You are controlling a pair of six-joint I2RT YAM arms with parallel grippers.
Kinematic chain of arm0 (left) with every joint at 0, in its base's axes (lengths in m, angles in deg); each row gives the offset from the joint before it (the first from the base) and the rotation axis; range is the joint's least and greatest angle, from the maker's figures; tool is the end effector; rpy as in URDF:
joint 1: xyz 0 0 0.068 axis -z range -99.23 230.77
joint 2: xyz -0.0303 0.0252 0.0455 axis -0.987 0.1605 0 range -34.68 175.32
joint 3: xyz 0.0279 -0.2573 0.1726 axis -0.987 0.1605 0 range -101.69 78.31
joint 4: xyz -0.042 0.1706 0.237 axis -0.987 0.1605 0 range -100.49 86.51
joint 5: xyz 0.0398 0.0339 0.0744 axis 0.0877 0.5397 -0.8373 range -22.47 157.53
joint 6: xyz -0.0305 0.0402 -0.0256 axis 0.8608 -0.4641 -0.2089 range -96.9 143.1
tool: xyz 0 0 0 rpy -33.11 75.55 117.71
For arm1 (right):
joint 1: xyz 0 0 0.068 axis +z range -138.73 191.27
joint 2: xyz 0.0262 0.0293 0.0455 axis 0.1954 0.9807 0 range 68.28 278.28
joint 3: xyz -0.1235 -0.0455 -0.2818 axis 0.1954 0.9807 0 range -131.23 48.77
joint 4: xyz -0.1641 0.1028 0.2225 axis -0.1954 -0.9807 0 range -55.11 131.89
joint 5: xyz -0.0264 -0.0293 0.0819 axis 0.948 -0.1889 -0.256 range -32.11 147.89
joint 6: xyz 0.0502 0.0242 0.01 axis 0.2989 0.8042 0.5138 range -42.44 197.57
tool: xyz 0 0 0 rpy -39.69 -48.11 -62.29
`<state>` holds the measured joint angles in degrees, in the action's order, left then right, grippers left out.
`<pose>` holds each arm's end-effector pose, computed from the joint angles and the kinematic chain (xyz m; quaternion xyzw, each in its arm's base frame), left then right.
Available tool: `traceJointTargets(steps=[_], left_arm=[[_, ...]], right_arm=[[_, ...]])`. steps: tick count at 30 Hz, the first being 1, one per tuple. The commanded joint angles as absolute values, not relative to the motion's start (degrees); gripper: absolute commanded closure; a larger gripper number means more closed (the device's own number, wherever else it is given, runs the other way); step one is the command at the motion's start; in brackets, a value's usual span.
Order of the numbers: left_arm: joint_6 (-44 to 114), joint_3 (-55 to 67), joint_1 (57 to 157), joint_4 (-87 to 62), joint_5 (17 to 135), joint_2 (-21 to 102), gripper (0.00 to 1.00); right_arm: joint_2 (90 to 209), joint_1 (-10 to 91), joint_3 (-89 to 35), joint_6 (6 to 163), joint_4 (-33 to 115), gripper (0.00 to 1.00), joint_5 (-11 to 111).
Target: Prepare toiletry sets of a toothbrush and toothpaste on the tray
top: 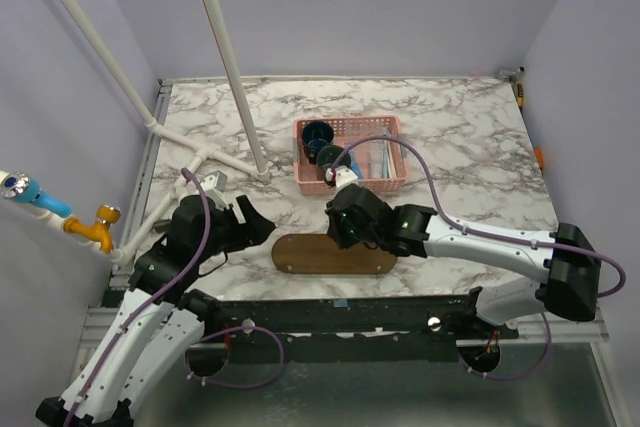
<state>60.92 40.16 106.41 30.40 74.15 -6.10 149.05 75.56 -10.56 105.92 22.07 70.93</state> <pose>0.1036 -0.0547 0.3056 -0.0642 0.8683 -0.3001 0.3897 0.1551 0.3015 0.2920 -0.2346 0.8753 0.2252 0.3579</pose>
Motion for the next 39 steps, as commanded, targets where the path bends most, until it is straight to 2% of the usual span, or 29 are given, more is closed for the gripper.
traceJointTargets(steps=[1,11,18,23,39], left_arm=[[66.7,42.4,106.7,30.0,71.6,-4.7,0.24],[71.9,47.9,106.6,25.7,71.6,0.2,0.24],[72.2,50.3,106.6,20.3,74.1,6.4,0.26],[72.1,51.8,106.6,15.8,76.1,11.6,0.25],[70.4,52.6,106.6,6.4,82.8,23.7,0.32]], right_arm=[[143.1,75.7,-5.3,109.8,15.9,0.95,72.1],[135.7,75.7,3.7,112.7,12.9,0.94,63.2],[134.9,75.8,8.8,114.8,13.9,0.93,59.1],[136.5,75.7,11.9,117.3,17.4,0.93,58.4],[142.3,75.8,15.5,123.4,22.5,0.93,62.7]])
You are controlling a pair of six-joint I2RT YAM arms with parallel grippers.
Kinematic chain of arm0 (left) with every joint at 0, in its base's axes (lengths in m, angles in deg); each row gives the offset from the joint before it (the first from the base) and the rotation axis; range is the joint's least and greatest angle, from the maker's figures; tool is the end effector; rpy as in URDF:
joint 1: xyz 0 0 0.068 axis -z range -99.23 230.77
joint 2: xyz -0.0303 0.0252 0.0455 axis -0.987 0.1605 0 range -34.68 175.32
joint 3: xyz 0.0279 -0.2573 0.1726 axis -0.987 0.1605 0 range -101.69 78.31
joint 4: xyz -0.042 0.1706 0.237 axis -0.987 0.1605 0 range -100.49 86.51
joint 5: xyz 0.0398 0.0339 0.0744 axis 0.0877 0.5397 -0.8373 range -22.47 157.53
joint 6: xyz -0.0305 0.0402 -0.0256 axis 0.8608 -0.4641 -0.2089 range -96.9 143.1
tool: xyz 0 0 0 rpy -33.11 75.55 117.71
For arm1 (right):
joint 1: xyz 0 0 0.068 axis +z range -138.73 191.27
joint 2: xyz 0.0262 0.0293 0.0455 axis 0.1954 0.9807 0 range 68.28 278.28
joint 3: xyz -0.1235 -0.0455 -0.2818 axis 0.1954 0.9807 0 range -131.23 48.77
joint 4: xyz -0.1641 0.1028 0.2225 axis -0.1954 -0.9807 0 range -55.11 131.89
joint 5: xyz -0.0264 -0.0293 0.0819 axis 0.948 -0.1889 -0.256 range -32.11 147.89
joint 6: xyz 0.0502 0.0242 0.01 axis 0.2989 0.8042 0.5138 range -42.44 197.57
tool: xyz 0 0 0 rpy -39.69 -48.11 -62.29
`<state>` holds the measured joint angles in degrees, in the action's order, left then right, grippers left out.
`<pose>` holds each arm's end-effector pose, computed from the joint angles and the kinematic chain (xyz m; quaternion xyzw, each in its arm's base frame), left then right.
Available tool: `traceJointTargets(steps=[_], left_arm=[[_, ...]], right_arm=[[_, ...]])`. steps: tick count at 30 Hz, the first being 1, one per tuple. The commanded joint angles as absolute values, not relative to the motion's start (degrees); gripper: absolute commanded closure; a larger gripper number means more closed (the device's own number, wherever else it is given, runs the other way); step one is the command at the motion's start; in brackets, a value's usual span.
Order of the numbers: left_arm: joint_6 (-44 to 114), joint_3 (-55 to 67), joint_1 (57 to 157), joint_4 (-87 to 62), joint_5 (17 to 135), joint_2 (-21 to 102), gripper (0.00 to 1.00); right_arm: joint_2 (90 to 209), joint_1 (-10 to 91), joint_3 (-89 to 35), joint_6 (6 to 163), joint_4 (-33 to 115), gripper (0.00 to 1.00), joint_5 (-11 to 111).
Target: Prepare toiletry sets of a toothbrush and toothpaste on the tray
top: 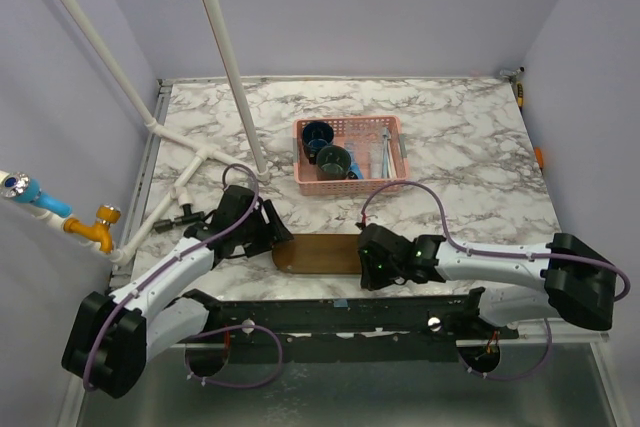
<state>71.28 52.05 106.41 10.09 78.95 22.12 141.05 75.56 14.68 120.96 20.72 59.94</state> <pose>0.1741 -0.0922 0.1887 -0.1509 0.9267 -0.2739 0.2085 0.1070 0.2189 0.1766 -0.1705 0.9502 0.1999 0.1673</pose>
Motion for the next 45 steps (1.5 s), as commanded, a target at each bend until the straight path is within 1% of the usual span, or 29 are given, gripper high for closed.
traceJointTargets(steps=[1,7,15,24,26,28,32,36,45], left_arm=[[70.3,52.6,106.6,6.0,83.4,24.1,0.32],[70.3,51.5,106.8,4.3,86.3,27.0,0.34],[70.3,49.6,107.3,2.8,87.0,29.8,0.34],[68.9,45.3,107.5,4.0,86.0,32.2,0.35],[68.3,44.0,107.5,4.8,85.5,32.1,0.35],[67.7,43.1,107.5,5.8,84.6,32.2,0.35],[66.6,41.8,107.5,7.8,83.5,31.6,0.35],[65.5,40.1,107.4,10.6,81.8,28.8,0.34],[59.1,30.9,107.5,20.9,80.0,21.0,0.31]], right_arm=[[142.4,75.8,15.5,123.7,22.5,0.93,63.2],[142.2,75.7,15.5,125.7,22.2,0.93,67.4],[140.9,75.7,15.1,127.5,19.6,0.93,72.8],[140.1,75.7,13.5,127.3,17.0,0.93,73.4],[139.7,75.7,12.3,126.6,15.2,0.90,73.4],[139.1,75.7,10.8,125.5,13.7,0.84,72.7],[138.0,75.7,7.1,123.2,9.9,0.75,70.4],[136.5,75.7,2.0,120.8,6.2,0.66,71.9],[140.2,75.6,-12.3,113.7,0.1,0.59,81.9]])
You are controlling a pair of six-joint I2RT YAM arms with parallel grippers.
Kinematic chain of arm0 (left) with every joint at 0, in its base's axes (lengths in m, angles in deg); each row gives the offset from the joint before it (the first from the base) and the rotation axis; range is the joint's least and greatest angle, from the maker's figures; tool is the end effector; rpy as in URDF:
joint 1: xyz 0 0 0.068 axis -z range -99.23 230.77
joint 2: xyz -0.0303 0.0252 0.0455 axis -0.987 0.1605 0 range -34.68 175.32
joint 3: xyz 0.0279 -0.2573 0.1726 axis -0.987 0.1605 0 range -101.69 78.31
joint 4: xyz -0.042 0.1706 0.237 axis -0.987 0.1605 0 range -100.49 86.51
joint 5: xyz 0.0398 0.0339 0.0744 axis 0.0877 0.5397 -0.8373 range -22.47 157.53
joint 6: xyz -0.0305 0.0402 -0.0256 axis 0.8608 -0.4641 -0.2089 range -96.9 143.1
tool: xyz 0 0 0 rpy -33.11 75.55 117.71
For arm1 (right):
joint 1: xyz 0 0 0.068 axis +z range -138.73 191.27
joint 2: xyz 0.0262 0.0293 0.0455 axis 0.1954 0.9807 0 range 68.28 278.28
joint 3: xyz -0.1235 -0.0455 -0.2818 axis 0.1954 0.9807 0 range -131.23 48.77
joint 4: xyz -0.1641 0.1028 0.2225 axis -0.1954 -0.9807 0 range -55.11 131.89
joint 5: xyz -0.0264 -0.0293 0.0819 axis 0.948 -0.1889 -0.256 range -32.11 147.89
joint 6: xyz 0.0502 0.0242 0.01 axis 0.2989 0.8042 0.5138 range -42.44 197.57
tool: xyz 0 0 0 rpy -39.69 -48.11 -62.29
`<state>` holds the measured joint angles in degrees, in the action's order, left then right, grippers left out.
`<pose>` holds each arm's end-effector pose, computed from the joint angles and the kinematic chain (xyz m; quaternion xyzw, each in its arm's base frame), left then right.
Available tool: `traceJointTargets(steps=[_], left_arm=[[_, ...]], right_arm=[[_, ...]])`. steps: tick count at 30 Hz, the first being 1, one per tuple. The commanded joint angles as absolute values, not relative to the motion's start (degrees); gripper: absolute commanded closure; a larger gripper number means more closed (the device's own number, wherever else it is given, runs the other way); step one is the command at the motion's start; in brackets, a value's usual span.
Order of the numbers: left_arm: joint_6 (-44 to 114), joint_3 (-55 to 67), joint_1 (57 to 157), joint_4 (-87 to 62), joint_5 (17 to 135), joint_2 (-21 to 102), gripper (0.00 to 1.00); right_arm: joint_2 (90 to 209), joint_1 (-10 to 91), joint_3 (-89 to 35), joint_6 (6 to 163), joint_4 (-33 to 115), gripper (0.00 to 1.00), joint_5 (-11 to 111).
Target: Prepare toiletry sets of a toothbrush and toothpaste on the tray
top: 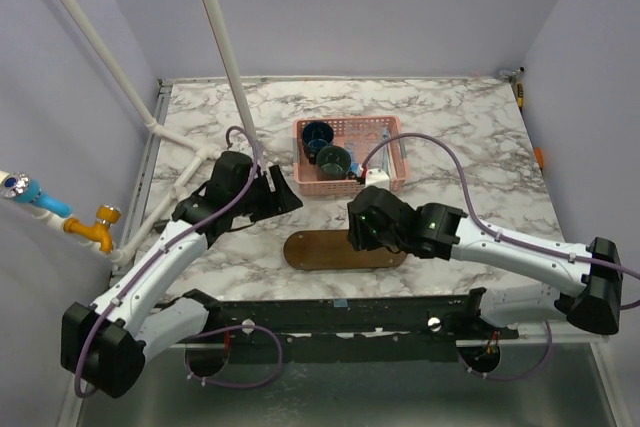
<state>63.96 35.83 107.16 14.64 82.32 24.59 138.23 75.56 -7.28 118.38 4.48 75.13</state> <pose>0.2056 -0.1132 0.2757 -0.0620 0.9050 -0.3216 0.2714 0.1289 0.2405 0.3021 -0.1412 0.9235 0.1742 0.3114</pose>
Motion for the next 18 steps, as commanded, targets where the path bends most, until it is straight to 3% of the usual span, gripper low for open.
traceJointTargets(steps=[1,15,18], left_arm=[[58.2,30.1,107.5,21.9,79.6,20.3,0.30],[49.5,22.9,107.5,29.3,77.2,11.9,0.24],[47.9,23.2,107.4,29.2,76.8,10.1,0.23]], right_arm=[[140.9,75.2,-13.8,112.8,0.0,0.58,82.6],[154.3,63.1,-33.8,100.6,0.1,0.58,79.2],[158.1,60.0,-38.4,99.5,-0.3,0.52,78.2]])
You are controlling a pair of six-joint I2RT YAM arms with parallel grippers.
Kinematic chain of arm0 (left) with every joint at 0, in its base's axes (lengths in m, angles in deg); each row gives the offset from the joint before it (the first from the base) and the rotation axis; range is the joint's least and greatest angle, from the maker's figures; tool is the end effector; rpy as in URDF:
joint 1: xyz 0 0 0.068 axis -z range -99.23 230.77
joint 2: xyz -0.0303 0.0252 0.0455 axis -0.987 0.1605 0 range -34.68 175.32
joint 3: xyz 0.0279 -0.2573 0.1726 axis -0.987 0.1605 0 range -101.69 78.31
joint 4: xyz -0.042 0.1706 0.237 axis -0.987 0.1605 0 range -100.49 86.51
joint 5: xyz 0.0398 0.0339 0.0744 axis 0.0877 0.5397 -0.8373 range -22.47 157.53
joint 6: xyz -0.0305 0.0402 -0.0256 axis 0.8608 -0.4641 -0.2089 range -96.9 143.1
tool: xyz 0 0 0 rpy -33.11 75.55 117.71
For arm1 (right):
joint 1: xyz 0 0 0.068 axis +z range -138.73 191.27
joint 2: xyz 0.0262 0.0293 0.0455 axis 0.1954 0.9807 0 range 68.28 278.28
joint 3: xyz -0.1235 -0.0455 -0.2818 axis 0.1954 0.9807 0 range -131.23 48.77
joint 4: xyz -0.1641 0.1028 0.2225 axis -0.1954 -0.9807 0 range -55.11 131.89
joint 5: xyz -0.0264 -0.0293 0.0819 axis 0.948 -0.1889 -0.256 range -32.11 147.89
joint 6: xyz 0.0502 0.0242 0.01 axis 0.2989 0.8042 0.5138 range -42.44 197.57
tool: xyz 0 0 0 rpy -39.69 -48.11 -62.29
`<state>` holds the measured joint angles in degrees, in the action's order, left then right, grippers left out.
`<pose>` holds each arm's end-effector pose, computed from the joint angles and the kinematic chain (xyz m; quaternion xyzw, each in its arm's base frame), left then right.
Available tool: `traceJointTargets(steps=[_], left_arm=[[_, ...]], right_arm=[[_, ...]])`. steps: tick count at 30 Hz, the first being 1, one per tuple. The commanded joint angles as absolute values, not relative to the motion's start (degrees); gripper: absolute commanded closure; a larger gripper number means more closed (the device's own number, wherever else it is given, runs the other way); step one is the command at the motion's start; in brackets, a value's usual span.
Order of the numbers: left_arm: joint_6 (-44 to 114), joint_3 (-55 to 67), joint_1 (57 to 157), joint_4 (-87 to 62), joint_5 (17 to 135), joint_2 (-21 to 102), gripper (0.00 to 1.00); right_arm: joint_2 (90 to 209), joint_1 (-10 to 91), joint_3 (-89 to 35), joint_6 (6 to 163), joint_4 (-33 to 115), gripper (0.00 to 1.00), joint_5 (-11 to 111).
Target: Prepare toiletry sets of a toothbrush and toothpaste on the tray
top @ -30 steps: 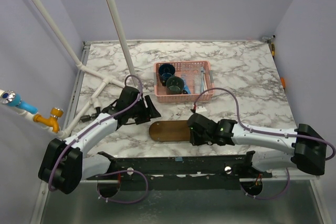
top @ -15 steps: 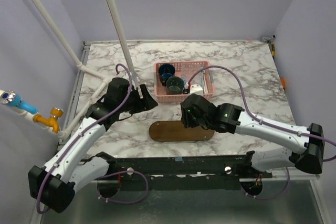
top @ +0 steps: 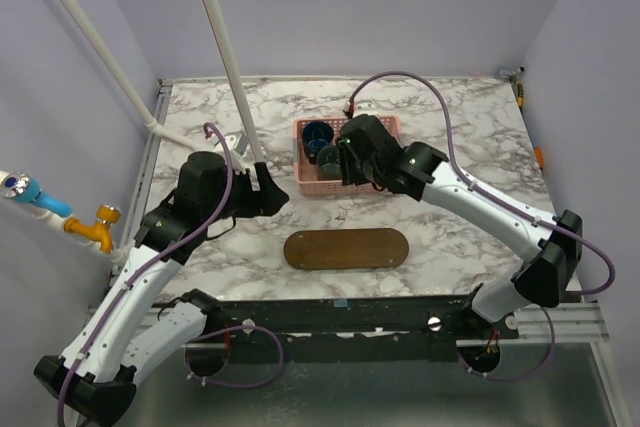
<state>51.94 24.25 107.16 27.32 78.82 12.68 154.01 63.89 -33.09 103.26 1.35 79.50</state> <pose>0.1603 -0.0881 0.3707 0.0298 0.8674 -0.3026 0.3938 0.2304 0.2775 0.3794 -0.1402 0.8976 0.1065 0.4042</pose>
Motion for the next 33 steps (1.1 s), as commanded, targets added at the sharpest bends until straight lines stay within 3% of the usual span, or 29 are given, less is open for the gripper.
traceJointTargets(steps=[1,22,24,33], left_arm=[[47.4,23.6,107.5,29.0,76.7,9.4,0.22],[42.6,31.9,107.5,26.9,76.1,0.5,0.13],[42.6,31.7,107.5,27.0,75.8,0.4,0.01],[42.8,31.7,107.5,27.2,74.8,-0.3,0.01]], right_arm=[[159.3,59.4,-39.7,99.0,-0.4,0.51,77.9],[182.8,46.9,-64.9,101.8,-6.2,0.42,82.7],[184.5,45.8,-66.3,102.5,-6.6,0.42,82.2],[190.3,42.9,-71.0,103.1,-7.7,0.43,78.5]])
